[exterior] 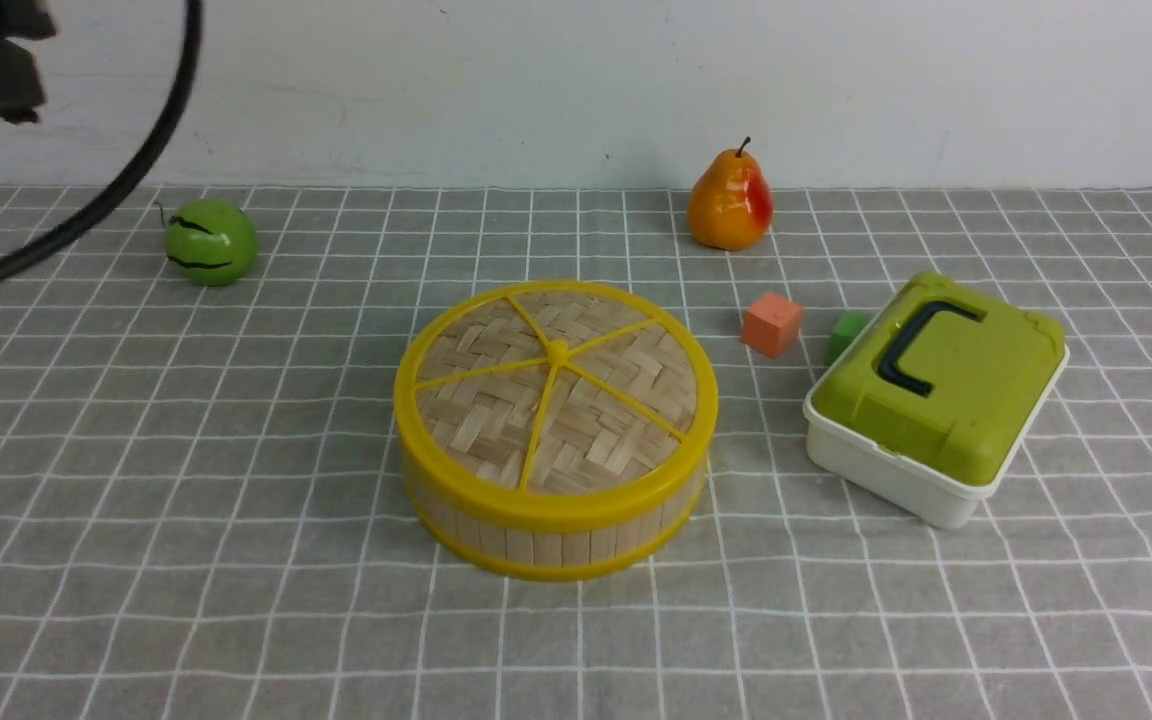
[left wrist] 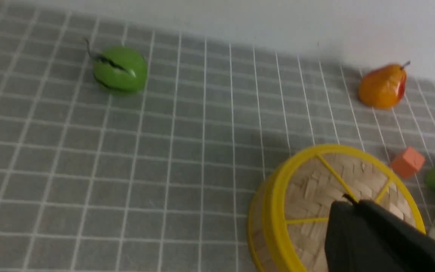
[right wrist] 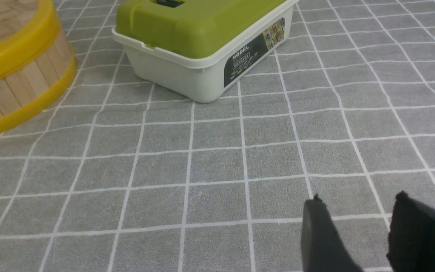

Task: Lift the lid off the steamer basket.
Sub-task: Use the left arm to lift the lid of the steamer

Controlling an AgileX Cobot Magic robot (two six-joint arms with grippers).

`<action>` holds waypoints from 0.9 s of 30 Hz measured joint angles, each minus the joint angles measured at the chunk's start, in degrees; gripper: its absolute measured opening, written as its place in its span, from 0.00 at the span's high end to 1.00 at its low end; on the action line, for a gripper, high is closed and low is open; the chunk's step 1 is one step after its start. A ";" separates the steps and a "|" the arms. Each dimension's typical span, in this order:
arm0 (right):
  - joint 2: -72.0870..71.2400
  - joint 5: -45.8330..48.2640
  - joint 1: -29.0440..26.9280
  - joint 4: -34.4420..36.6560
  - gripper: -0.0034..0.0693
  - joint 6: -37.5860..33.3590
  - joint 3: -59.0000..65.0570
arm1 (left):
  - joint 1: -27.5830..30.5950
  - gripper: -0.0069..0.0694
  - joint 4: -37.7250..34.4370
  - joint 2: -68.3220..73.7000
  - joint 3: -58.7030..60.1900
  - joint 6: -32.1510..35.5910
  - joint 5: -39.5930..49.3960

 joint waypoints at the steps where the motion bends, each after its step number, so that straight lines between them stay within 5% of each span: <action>1: 0.00 0.00 0.00 0.00 0.62 0.00 0.00 | 0.00 0.93 -0.47 1.21 -1.32 0.05 0.61; 10: 0.00 0.00 0.00 0.00 0.62 0.00 0.00 | -10.08 0.93 -5.76 21.88 -23.70 4.07 18.76; 11: 0.00 0.00 0.00 0.00 0.62 0.00 0.00 | -16.07 0.93 -2.30 26.72 -27.61 3.83 20.52; 17: 0.00 0.00 0.00 0.00 0.62 0.00 0.00 | -24.43 0.90 8.14 34.30 -32.83 1.57 21.90; 27: 0.00 0.00 0.00 0.00 0.62 0.00 0.00 | -30.81 0.51 17.95 45.29 -35.34 0.98 18.02</action>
